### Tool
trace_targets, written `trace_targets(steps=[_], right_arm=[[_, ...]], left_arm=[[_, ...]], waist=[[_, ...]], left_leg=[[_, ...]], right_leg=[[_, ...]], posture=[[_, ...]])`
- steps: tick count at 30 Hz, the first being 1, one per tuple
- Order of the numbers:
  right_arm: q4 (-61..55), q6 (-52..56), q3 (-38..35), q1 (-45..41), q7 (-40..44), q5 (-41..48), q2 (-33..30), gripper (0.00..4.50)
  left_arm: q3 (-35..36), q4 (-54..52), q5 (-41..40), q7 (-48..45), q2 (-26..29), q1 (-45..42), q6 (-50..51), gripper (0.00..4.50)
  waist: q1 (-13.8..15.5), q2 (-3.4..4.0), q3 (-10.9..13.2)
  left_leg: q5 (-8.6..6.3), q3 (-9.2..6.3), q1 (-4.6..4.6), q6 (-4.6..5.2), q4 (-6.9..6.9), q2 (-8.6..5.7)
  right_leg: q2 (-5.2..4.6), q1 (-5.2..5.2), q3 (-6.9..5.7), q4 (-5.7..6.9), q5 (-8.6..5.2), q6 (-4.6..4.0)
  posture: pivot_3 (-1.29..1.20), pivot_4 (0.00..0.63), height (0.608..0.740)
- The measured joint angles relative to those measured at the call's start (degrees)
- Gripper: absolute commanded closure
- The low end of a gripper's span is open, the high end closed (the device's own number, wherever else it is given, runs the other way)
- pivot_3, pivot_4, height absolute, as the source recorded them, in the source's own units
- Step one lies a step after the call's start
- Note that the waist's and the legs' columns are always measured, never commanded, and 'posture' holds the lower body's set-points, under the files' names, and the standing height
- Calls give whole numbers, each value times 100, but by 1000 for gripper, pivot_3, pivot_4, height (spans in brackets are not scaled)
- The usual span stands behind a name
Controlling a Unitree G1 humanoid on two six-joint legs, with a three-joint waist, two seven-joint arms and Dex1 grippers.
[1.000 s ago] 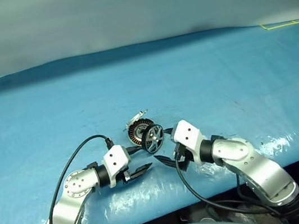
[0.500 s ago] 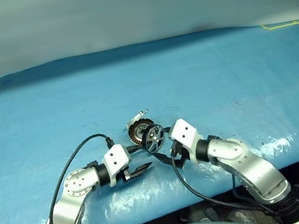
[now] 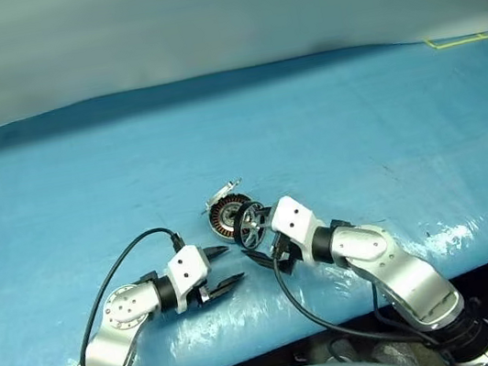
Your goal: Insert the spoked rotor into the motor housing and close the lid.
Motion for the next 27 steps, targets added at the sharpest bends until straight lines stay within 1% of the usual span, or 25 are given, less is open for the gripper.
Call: trace_targets(steps=[3,6,18,27], right_arm=[[1,-21,28,-31,1,-26,39,1971],[53,-71,27,-65,-25,-59,65,2915],[362,-197,170,-106,-163,-393,86,2915],[481,-235,174,-105,-281,-537,200,2915]], left_arm=[[9,256,37,-21,9,1,-254,1584],[9,416,58,-20,3,-1,-425,1584],[10,707,86,-23,-56,-15,-880,1584],[10,758,87,-21,-68,-39,-923,1584]], waist=[[0,0,0],[0,0,0],[-11,0,-2],[-20,-1,-3]], left_leg=[[0,0,0,0,0,1],[0,1,0,0,0,0],[1,1,2,-1,0,1],[2,1,6,-1,0,3]], right_leg=[[0,0,0,0,0,0],[-1,0,0,0,0,0],[-1,1,0,2,1,0],[-1,3,1,4,3,-1]], posture=[[0,150,740],[0,150,740],[0,150,740],[0,150,740]])
